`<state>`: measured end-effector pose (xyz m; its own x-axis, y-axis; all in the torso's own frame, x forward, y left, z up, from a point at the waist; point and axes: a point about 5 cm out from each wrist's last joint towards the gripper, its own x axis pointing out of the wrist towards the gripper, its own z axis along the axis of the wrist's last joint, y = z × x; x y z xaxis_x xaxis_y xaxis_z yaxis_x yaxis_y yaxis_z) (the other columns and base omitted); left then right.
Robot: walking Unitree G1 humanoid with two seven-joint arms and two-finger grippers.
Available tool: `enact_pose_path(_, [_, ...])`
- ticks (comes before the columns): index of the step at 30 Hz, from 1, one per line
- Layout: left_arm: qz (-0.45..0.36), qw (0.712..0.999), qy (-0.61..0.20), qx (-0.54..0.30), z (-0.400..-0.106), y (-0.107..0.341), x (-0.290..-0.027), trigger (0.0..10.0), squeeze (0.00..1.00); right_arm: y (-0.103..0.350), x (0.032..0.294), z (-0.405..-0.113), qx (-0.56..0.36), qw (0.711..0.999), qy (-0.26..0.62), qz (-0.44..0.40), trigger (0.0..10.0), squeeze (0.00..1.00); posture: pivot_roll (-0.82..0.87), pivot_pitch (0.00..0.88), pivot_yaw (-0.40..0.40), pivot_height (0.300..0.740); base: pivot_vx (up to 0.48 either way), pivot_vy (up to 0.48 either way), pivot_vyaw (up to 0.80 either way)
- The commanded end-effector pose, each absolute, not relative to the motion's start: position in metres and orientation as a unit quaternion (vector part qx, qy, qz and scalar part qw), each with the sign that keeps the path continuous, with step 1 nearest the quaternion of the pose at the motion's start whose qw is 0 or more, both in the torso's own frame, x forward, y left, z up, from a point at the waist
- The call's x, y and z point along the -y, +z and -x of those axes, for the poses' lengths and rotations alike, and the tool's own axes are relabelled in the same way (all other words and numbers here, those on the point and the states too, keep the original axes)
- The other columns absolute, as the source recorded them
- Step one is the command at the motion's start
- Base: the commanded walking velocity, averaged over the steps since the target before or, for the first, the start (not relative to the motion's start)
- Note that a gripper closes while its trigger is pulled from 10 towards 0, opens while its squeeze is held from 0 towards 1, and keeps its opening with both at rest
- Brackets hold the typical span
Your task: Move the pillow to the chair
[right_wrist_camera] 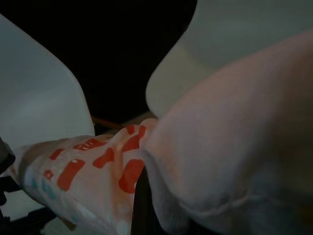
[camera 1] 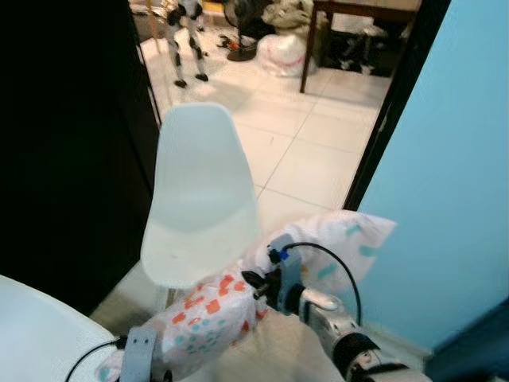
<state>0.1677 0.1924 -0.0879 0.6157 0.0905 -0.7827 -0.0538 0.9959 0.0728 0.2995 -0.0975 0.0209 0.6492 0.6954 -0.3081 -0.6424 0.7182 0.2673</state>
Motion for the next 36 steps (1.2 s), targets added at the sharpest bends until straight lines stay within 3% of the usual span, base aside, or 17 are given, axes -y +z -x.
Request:
enact_pose_path(1, [-0.022,0.897,0.047,-0.44,-0.166,-0.088,-0.197,10.0,0.0,0.037,0.09,-0.308,-0.148,0.908,0.385,-0.074,10.0,0.0,-0.09,0.032,-0.008,0.74,0.0,0.0,0.79])
enact_pose_path(6, [-0.02,0.896,0.045,-0.441,-0.167,-0.088,-0.196,10.0,0.0,0.036,0.09,-0.308,-0.152,0.908,0.381,-0.083,10.0,0.0,-0.09,0.028,-0.009,0.74,0.0,0.0,0.79])
enact_pose_path(18, [-0.001,0.91,0.062,-0.41,-0.18,-0.081,-0.2,10.0,0.0,0.042,0.095,-0.317,-0.139,0.923,0.341,-0.108,10.0,0.0,-0.09,0.026,0.0,0.74,0.0,0.0,0.0])
enact_pose_path(25, [-0.02,0.931,0.063,-0.36,-0.206,-0.064,-0.208,10.0,0.0,0.086,0.086,-0.343,-0.048,0.916,0.33,-0.223,10.0,0.0,-0.08,0.027,0.016,0.74,0.0,0.0,0.0])
enact_pose_path(36, [-0.026,0.952,0.074,-0.296,-0.233,-0.043,-0.216,10.0,0.0,0.117,0.082,-0.358,0.009,0.915,0.331,-0.233,10.0,0.0,-0.06,0.039,0.012,0.74,0.167,0.0,0.0])
